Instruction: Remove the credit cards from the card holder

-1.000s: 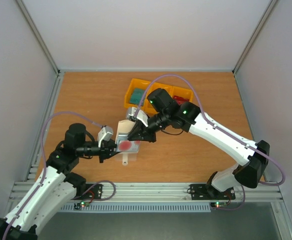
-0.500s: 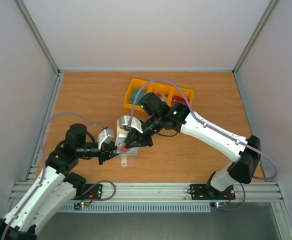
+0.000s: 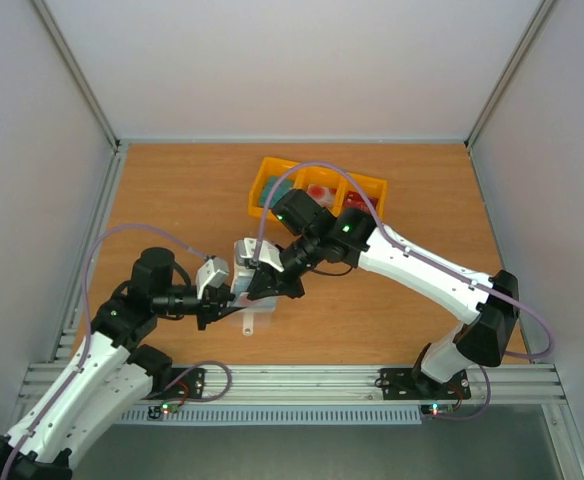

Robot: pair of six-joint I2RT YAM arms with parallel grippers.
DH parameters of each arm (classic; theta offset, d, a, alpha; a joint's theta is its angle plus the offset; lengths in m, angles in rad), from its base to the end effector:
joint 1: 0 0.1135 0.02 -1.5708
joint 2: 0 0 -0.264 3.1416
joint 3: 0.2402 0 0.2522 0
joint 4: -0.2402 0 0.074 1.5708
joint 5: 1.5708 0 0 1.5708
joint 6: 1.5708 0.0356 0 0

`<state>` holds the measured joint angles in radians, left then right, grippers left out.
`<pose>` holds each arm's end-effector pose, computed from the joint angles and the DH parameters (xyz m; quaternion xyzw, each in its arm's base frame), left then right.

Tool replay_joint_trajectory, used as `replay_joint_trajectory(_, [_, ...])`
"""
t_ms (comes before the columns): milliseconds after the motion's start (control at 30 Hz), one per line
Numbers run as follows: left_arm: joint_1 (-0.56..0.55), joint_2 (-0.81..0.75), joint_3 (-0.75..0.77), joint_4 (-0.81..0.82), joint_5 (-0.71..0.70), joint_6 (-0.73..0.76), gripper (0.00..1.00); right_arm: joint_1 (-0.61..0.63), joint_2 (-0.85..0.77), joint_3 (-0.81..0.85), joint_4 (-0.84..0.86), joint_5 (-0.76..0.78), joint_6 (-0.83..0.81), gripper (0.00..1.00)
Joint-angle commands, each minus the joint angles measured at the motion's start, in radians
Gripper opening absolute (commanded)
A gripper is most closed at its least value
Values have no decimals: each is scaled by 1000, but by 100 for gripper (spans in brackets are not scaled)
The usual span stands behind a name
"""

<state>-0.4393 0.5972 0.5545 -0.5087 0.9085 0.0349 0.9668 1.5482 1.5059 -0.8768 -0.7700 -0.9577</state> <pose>0.1063 -0.0810 0.2612 0.3923 0.7121 -0.4633 0.3526 0.1623 0.2789 0.3479 -0.7891 0.4033 0.3571 0.2951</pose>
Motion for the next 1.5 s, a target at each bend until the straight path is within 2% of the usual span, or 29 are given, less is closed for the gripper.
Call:
replay_joint_trajectory(0, [-3, 0, 45, 48, -9, 29, 0, 24, 25, 41, -32, -2, 20, 6])
replay_joint_trajectory(267, [-19, -14, 35, -83, -51, 248, 0, -39, 0, 86, -47, -54, 75, 3])
replay_joint_trajectory(367, [-21, -14, 33, -99, -59, 274, 0, -45, -11, 83, -45, -42, 83, 3])
replay_joint_trajectory(733, [-21, -16, 31, -73, -45, 221, 0, -86, -37, 46, -14, -57, 131, 8])
replay_joint_trajectory(933, [-22, -12, 34, -34, -35, 118, 0, -86, -40, -3, 53, -87, 177, 3])
replay_joint_trajectory(1033, [-21, -11, 35, -27, -36, 93, 0, -85, -44, -9, 47, -79, 172, 9])
replay_joint_trajectory(1267, [-21, -10, 40, -19, -51, 96, 0, -7, -20, 6, 35, 45, 121, 15])
replay_joint_trajectory(1467, [-21, -11, 46, -43, -47, 125, 0, -4, 34, 42, 32, 55, 119, 21])
